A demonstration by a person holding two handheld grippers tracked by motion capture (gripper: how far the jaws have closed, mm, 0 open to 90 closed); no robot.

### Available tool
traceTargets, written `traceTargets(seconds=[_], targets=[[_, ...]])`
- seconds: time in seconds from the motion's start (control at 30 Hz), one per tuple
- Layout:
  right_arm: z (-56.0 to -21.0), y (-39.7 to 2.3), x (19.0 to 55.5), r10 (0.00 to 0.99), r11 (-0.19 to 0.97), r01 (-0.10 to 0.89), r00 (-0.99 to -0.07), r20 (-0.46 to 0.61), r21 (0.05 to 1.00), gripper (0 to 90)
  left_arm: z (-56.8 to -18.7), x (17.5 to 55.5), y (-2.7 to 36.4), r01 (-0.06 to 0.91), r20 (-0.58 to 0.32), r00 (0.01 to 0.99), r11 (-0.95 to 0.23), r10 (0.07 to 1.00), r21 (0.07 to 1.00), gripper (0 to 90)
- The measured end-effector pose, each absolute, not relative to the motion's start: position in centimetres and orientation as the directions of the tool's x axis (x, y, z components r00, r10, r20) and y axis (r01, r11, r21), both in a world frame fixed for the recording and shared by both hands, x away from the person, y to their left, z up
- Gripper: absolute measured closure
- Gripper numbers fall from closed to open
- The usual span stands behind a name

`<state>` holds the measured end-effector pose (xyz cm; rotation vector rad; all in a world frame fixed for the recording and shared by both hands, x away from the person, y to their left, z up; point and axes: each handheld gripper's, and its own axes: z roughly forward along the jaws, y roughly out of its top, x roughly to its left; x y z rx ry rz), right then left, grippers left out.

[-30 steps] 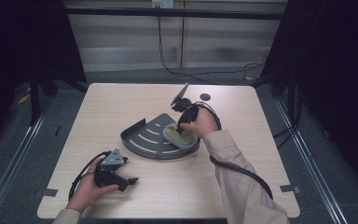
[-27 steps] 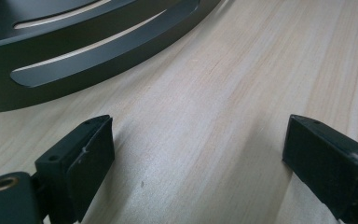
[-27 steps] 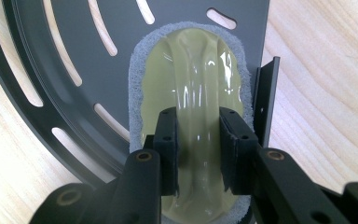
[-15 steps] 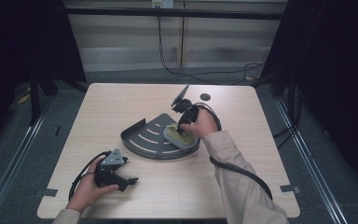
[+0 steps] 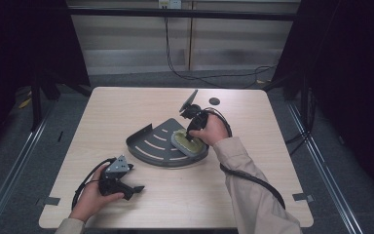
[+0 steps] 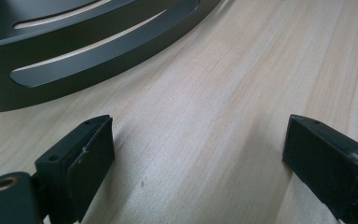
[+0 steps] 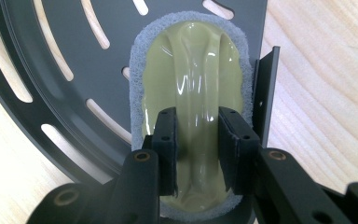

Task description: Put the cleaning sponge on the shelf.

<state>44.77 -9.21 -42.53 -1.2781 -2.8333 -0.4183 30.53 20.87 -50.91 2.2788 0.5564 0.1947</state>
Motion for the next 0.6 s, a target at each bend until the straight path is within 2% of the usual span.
traceTargets(seconds=[0.27,0.5,0.6], targets=[[-42.4,-9.4,44.6,0.733,0.637,0.735,-0.671,0.110,0.232,65.4,-50.9,30.5,20.9,0.332,-0.031,0.893,-0.610,0.449,0.720,8.5],[-42.1,-9.8,44.3,0.732,0.639,0.728,-0.674,0.094,0.248,46.6,-50.9,30.5,20.9,0.331,-0.031,0.893,-0.610,0.448,0.719,8.5],[-41.7,-10.3,44.2,0.733,0.636,0.727,-0.674,0.093,0.259,41.2,-50.9,30.5,20.9,0.331,-0.031,0.894,-0.611,0.448,0.719,8.4]])
